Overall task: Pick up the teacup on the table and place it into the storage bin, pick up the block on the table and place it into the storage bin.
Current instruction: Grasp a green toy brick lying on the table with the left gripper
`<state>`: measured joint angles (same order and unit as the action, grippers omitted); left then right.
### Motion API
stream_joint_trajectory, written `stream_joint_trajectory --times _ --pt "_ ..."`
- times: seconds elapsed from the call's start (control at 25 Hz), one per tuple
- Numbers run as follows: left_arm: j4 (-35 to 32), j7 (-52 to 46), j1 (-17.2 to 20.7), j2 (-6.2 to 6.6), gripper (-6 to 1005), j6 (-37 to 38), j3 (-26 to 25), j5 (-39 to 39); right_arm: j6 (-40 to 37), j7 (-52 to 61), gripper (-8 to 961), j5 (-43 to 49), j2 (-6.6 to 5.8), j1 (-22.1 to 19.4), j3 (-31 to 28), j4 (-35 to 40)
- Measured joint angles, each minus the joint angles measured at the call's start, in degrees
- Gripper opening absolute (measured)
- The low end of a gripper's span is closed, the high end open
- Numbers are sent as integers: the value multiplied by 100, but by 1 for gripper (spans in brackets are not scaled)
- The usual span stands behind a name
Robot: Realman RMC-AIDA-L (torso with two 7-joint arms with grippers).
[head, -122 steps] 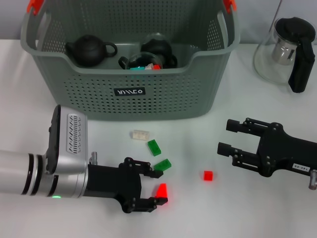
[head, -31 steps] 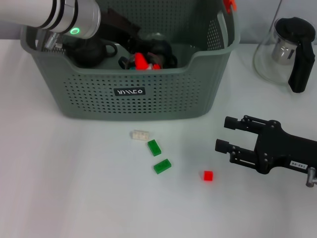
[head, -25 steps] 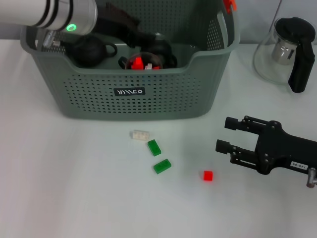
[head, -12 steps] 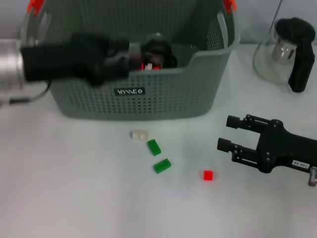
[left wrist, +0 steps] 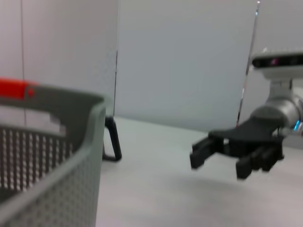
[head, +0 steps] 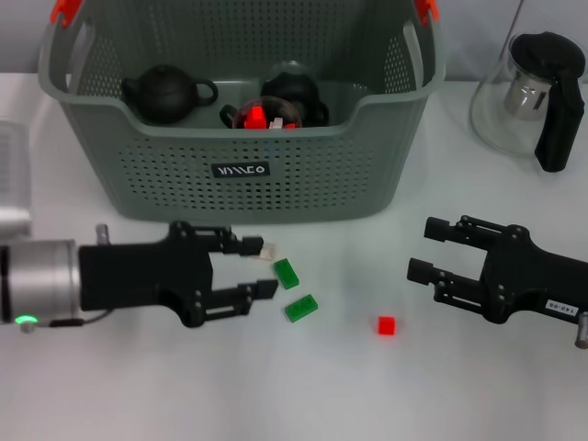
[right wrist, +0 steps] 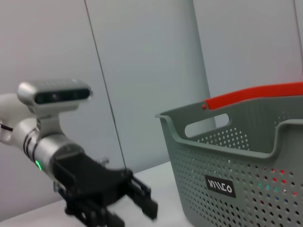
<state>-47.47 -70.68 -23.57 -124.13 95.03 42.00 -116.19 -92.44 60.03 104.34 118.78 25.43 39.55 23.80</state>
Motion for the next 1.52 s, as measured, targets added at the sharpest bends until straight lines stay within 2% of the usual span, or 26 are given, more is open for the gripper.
stream_joint_trajectory --times 0.16,0.32,0.48,0.8,1.0,1.52 --pt "505 271 -136 -11 523 -632 313 -376 12 0 683 5 12 -7 0 -3" --pt "897 803 -261 -36 520 -1060 620 -342 20 0 684 17 20 -12 0 -4" --pt "1142 1029 -394 -41 517 -1236 633 -337 29 -9 684 23 21 -26 0 -9" --pt "1733 1014 -783 -42 516 -2134 658 -334 34 -41 684 16 13 -47 0 -16" --pt "1871 1013 -887 -41 506 -2407 738 -357 34 -44 684 5 13 -48 0 -17" --pt "1970 1072 -866 -42 443 -2765 949 -389 33 -53 683 -1 13 -49 0 -16"
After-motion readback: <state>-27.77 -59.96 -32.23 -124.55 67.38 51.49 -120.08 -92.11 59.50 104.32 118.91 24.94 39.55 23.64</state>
